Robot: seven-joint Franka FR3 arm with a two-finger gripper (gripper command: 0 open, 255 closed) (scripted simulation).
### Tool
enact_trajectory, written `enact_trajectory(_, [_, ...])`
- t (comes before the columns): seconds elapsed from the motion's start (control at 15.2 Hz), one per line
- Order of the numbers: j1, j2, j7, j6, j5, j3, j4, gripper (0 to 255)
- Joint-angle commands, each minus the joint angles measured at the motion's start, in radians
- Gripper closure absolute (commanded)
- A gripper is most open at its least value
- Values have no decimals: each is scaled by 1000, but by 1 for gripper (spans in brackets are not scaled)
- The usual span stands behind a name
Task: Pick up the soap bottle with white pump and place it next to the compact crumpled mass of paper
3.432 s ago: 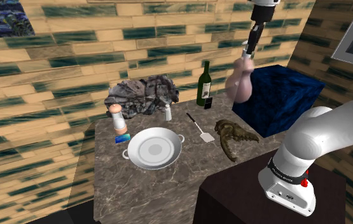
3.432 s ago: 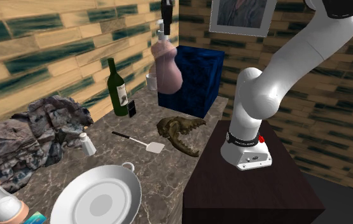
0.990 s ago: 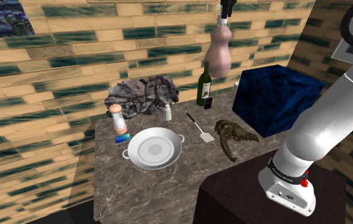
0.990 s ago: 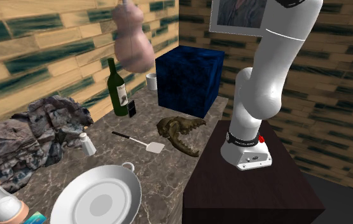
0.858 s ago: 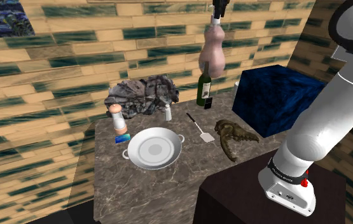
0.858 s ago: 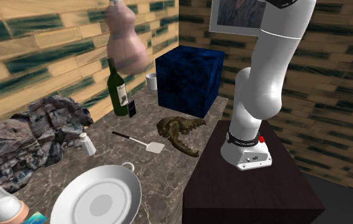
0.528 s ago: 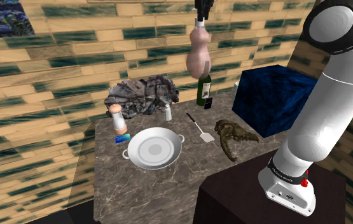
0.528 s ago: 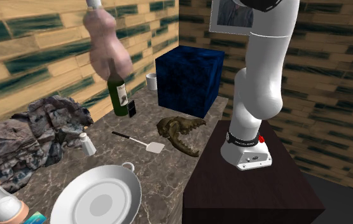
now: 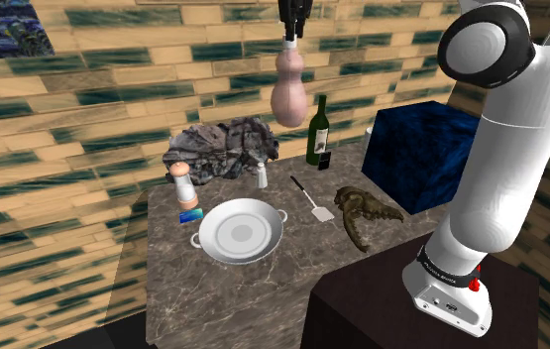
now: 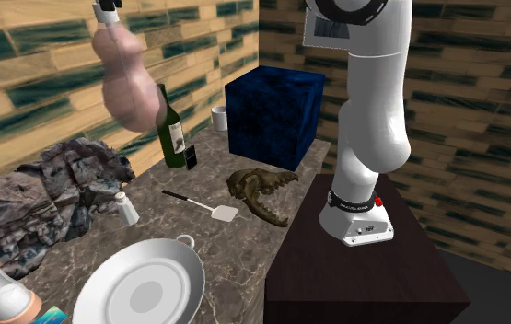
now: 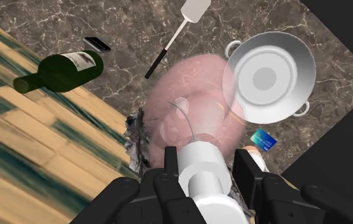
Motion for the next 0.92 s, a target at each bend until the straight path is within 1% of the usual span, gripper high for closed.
enact_trajectory(0.0, [1, -43, 4, 54, 1, 1, -95, 255])
enact_trajectory(0.4, [0, -121, 7, 173, 2, 0, -292, 255])
enact_trajectory(0.86, [-1, -180, 10, 291, 3, 0, -470, 255])
